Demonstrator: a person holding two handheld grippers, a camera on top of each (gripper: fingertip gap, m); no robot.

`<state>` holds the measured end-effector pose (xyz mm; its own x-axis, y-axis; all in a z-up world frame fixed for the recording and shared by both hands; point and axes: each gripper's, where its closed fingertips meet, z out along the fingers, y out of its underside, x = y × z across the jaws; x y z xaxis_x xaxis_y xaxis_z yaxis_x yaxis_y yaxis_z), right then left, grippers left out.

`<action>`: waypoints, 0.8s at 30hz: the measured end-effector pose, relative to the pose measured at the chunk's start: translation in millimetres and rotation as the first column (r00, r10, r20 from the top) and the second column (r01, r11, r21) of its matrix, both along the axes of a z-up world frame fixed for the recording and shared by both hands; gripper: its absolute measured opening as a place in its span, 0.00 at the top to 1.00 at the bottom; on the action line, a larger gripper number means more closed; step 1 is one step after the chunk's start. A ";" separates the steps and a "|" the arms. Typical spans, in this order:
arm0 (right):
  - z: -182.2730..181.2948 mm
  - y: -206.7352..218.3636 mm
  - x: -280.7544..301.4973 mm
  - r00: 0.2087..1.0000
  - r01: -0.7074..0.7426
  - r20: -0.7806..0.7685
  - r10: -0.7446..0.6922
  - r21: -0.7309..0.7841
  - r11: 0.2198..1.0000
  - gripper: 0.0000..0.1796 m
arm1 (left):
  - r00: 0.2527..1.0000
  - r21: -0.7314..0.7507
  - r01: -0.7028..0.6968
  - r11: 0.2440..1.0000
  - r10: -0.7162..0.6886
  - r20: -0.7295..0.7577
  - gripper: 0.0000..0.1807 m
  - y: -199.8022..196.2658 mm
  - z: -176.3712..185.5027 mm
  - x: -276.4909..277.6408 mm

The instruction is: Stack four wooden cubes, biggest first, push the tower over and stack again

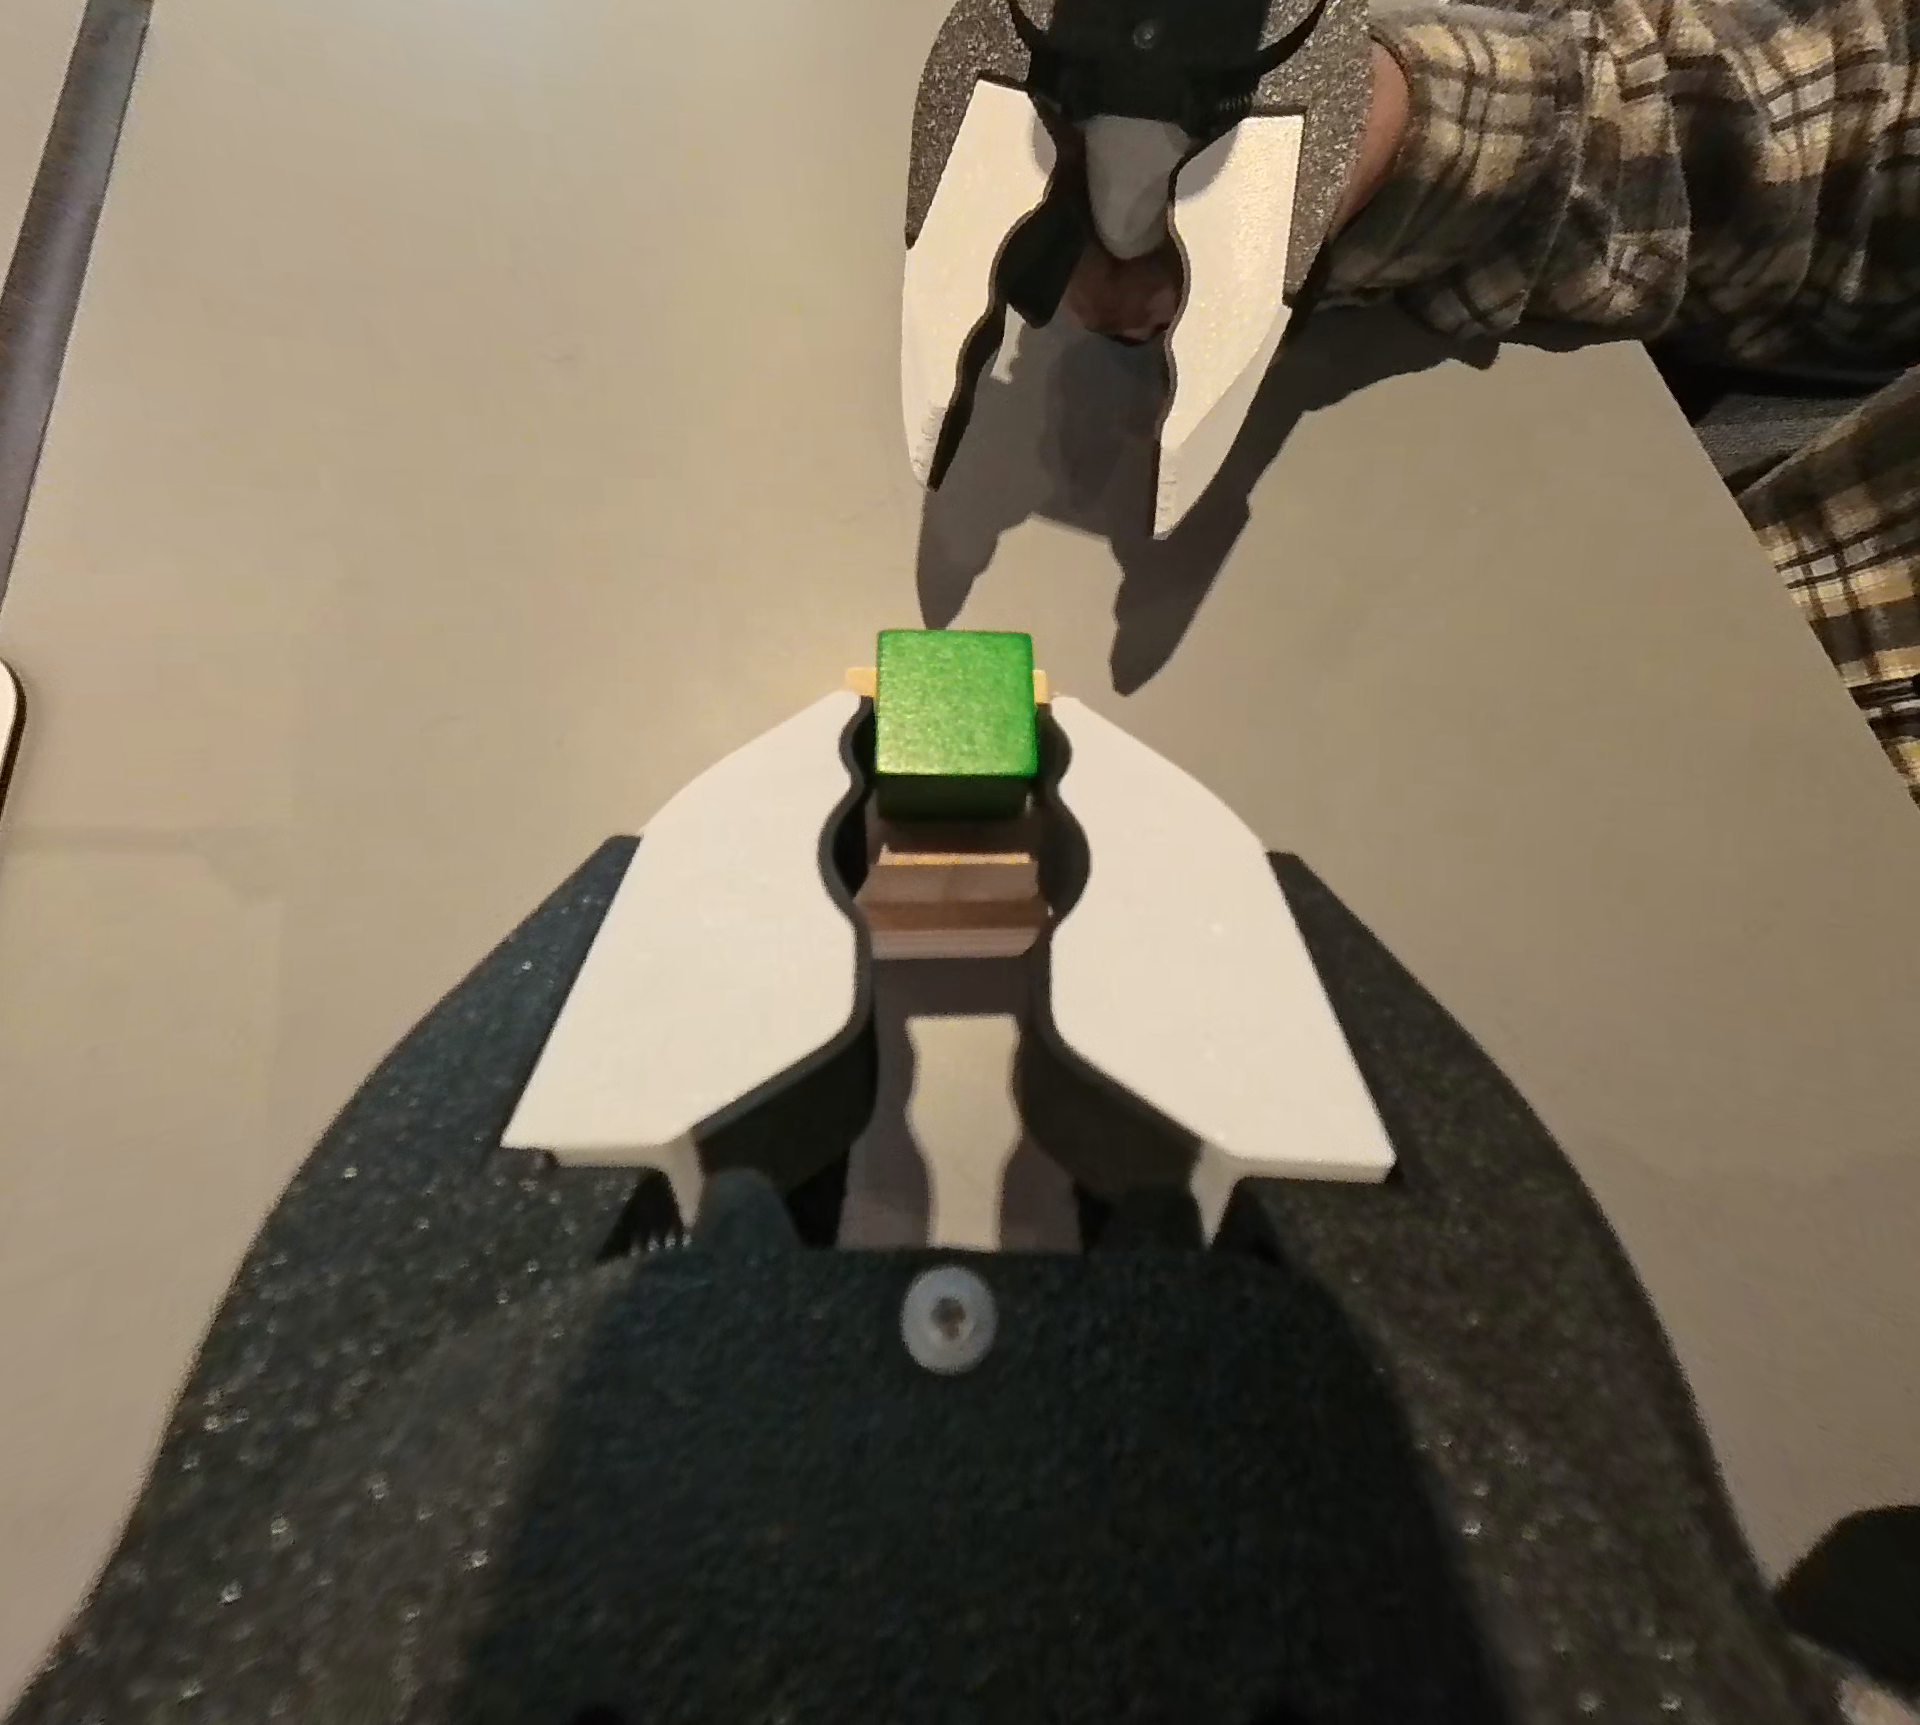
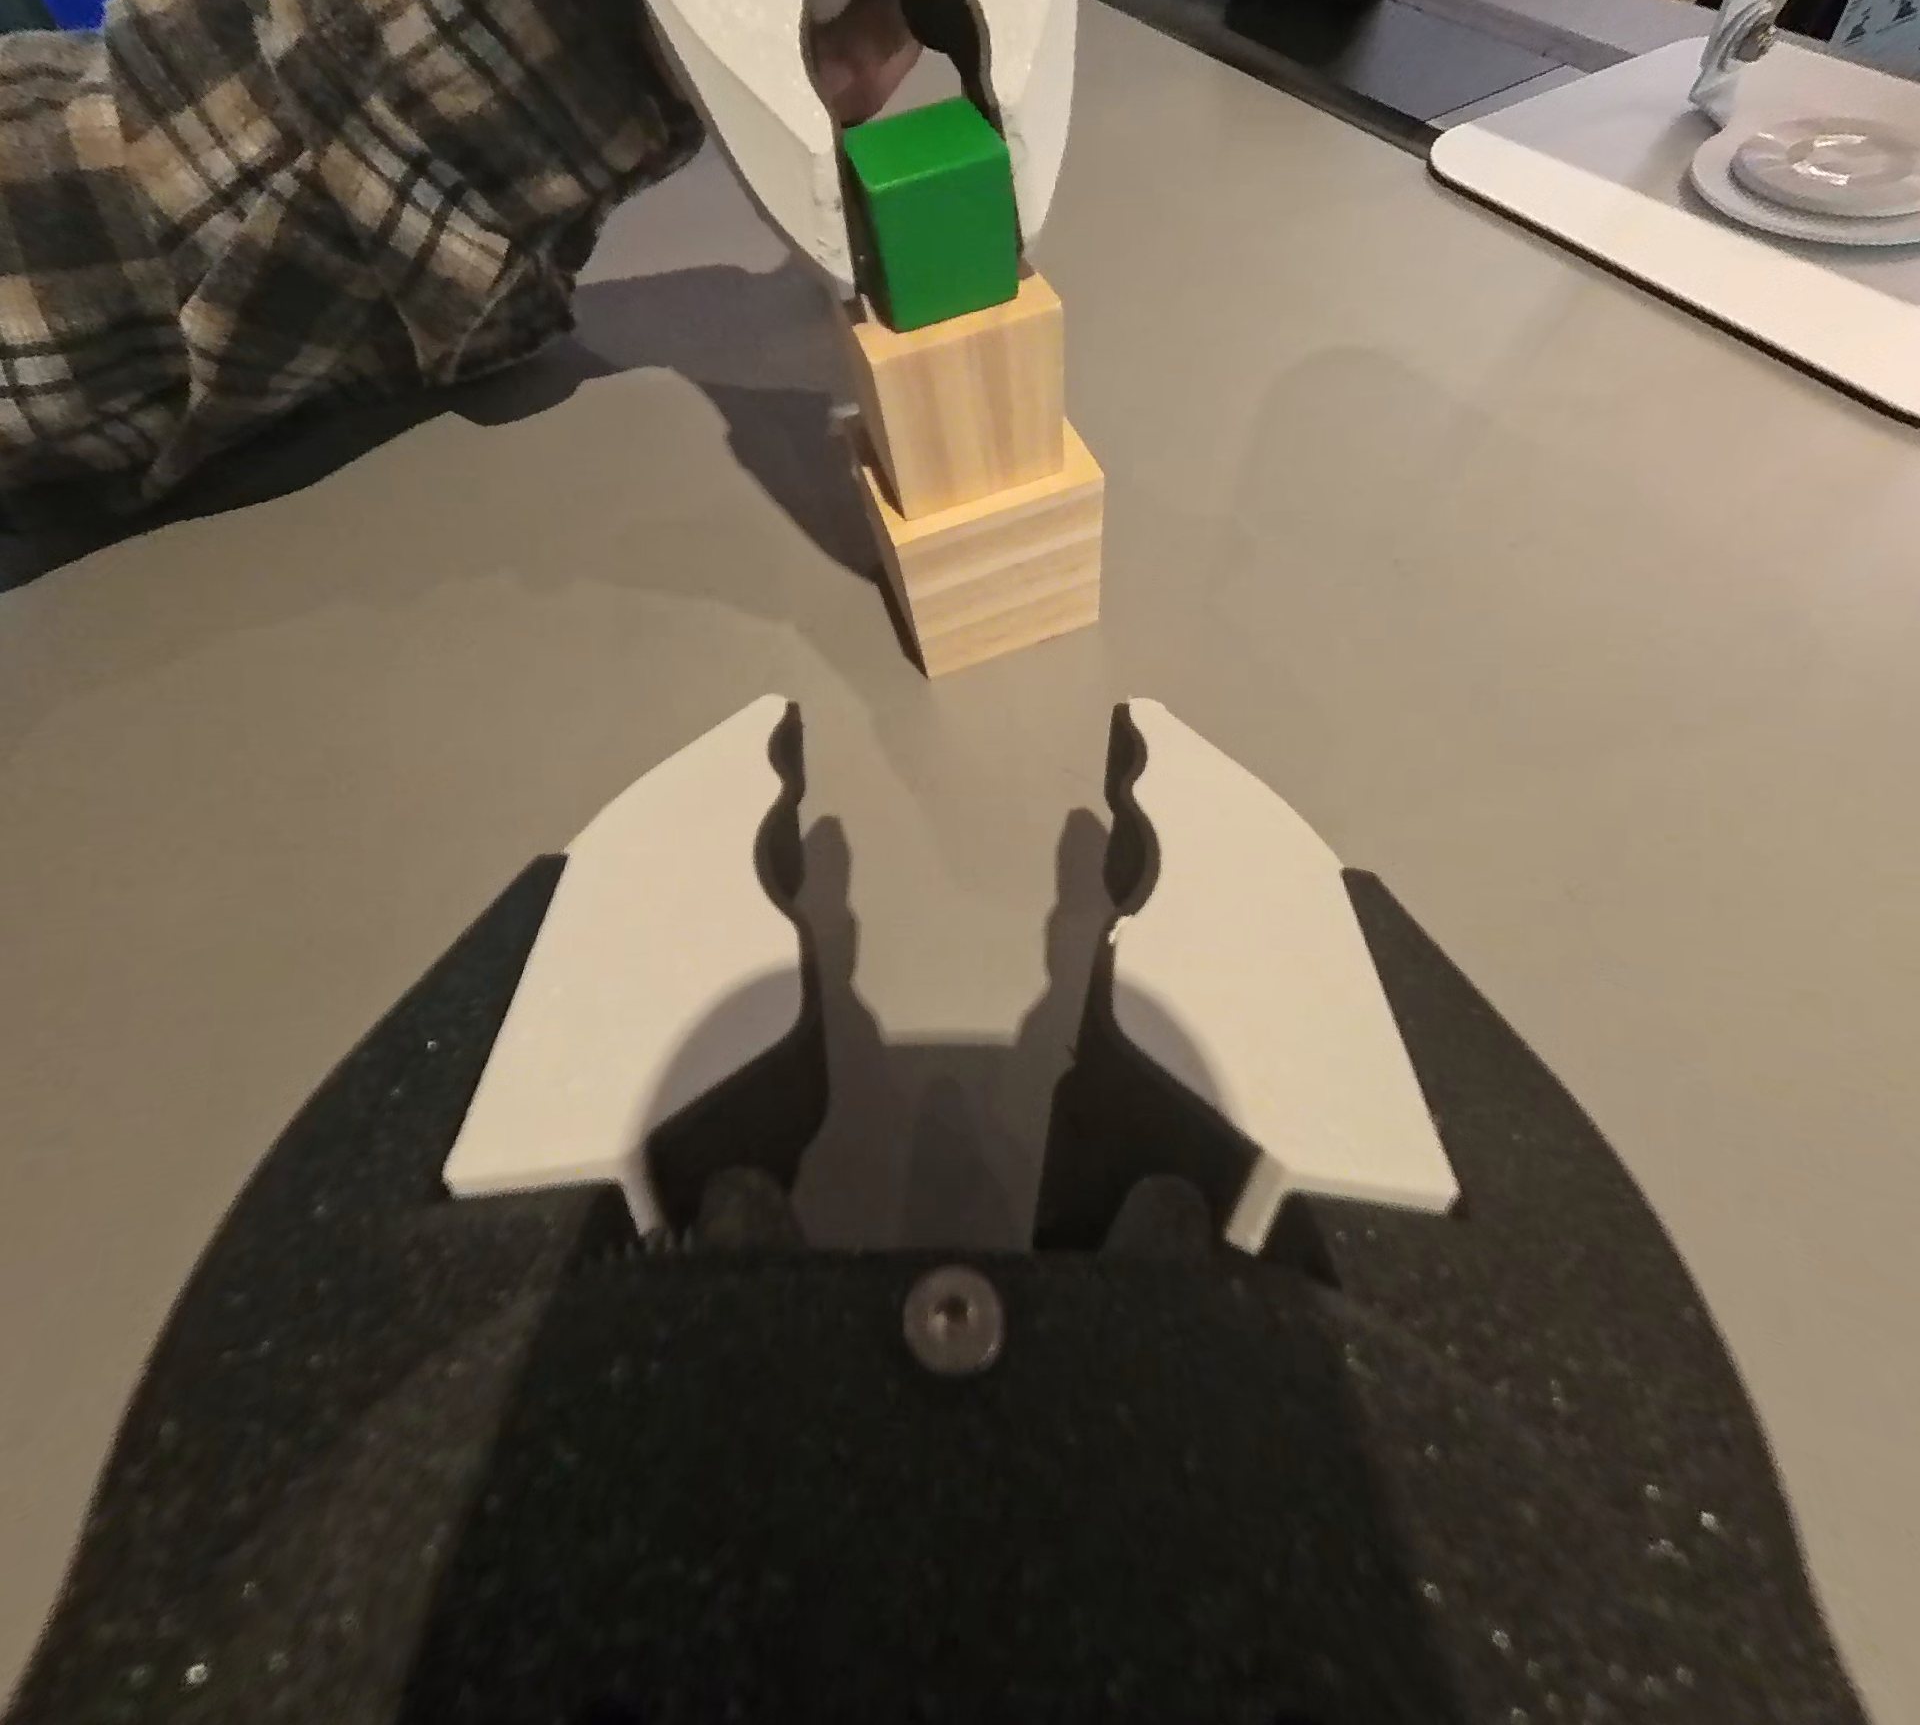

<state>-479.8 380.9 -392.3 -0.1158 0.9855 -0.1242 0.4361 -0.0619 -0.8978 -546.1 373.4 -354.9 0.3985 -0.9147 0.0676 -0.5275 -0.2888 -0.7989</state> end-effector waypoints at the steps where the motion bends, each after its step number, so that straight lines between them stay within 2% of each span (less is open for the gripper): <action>1: -0.1 0.0 0.0 1.000 0.000 0.001 0.000 -0.001 1.000 0.69 | 1.000 0.000 0.001 1.000 -0.001 0.000 0.84 -0.2 0.0 0.0; 11: -1.5 -1.1 -0.4 1.000 -0.006 0.006 0.006 -0.001 1.000 0.69 | 1.000 0.001 0.003 1.000 -0.003 0.010 0.81 -0.7 0.9 -0.3; 16: -0.5 -0.7 -0.5 1.000 -0.003 0.001 0.003 -0.001 1.000 0.68 | 0.998 0.047 -0.045 0.998 0.043 0.039 0.71 1.0 17.3 -11.7; 18: 0.6 -0.4 -0.2 1.000 -0.002 -0.003 0.002 0.000 1.000 0.68 | 0.992 0.095 -0.115 0.989 0.110 0.056 0.65 4.1 32.5 -26.1; 20: 3.1 0.4 0.6 1.000 0.002 -0.011 -0.002 0.006 1.000 0.68 | 0.970 0.158 -0.242 0.957 0.233 0.073 0.60 8.9 50.0 -49.7; 24: 7.8 3.1 1.6 0.999 0.014 -0.032 -0.014 -0.003 1.000 0.68 | 0.851 0.255 -0.524 0.813 0.510 0.124 0.59 3.9 67.5 -111.5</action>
